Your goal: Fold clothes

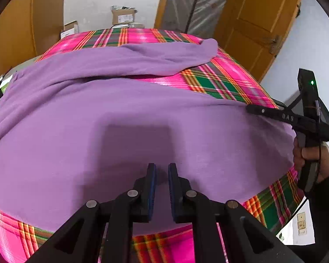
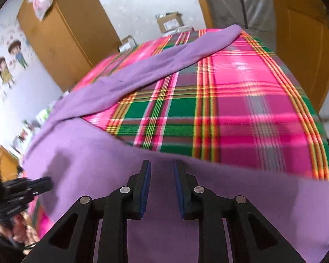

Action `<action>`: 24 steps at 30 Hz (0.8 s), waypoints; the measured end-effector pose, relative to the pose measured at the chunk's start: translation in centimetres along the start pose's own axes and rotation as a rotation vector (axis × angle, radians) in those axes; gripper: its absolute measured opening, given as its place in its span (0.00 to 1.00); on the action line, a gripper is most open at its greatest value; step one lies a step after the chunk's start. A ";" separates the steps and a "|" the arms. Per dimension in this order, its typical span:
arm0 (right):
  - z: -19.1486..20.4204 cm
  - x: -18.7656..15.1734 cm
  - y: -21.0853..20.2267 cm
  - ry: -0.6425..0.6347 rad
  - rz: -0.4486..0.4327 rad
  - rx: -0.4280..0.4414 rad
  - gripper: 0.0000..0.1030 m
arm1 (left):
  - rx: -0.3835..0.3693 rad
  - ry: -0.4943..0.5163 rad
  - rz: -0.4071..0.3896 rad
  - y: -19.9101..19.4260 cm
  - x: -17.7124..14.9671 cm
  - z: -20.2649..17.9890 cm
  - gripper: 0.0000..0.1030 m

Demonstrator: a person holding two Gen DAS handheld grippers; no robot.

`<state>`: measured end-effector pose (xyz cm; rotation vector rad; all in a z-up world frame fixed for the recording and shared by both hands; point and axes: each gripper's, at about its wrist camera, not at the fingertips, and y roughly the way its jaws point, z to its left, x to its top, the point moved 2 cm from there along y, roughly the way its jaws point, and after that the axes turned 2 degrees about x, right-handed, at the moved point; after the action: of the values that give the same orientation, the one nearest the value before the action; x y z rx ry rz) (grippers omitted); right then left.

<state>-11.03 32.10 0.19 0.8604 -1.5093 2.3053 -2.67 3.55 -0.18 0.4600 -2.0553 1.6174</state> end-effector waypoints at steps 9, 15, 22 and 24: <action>2.6 0.7 -1.1 -0.102 -0.039 -0.233 0.21 | 0.005 0.005 0.000 -0.1 0.1 0.0 0.10; 5.8 -0.4 -3.5 -0.167 -0.078 -0.280 0.23 | 0.009 0.012 -0.008 -0.7 0.0 -0.5 0.10; 7.7 -0.9 -5.4 -0.183 -0.114 -0.293 0.23 | 0.012 0.018 -0.009 -1.3 -0.5 -1.1 0.10; 8.0 -1.0 -6.2 -0.187 -0.128 -0.311 0.23 | 0.011 0.019 -0.012 -1.5 -0.6 -1.2 0.10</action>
<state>-4.43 27.70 6.52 1.0695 -1.7719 1.8780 -1.19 4.28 0.97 0.4575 -2.0266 1.6214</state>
